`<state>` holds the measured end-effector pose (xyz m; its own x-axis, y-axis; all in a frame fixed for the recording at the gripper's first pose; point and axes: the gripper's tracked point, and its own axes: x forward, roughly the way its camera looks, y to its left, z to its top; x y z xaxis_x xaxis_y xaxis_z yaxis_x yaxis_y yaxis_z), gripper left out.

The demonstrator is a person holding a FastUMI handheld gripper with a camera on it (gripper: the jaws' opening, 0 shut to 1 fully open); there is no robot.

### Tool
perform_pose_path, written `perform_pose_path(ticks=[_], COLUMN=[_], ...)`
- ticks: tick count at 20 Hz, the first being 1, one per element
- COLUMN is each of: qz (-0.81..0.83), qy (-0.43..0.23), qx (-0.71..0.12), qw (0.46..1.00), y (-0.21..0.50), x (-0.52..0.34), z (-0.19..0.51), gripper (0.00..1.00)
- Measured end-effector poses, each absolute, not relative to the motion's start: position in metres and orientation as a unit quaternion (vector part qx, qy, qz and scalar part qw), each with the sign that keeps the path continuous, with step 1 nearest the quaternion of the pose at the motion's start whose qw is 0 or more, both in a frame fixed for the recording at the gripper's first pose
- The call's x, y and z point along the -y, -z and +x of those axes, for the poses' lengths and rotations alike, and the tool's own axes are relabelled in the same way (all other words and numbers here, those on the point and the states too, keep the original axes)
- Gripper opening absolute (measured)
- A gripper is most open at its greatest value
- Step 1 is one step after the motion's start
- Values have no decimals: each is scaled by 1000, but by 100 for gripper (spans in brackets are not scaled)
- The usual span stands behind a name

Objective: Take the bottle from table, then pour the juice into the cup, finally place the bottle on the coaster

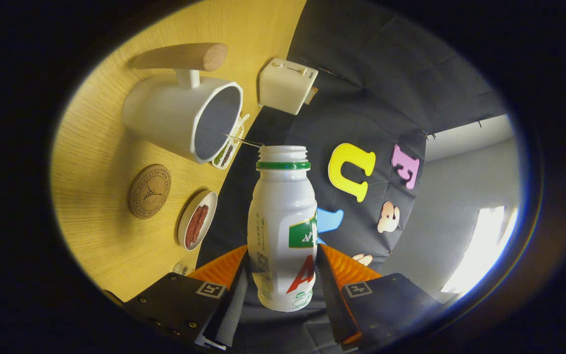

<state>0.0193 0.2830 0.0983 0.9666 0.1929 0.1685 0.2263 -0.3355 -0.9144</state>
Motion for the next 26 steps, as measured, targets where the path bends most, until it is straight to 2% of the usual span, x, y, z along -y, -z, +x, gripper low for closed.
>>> perform_pose_path(ticks=[26], qz=[-866], qy=[-3], qx=[146], qw=[478], y=[-87], x=[-299], z=[18], gripper=[72])
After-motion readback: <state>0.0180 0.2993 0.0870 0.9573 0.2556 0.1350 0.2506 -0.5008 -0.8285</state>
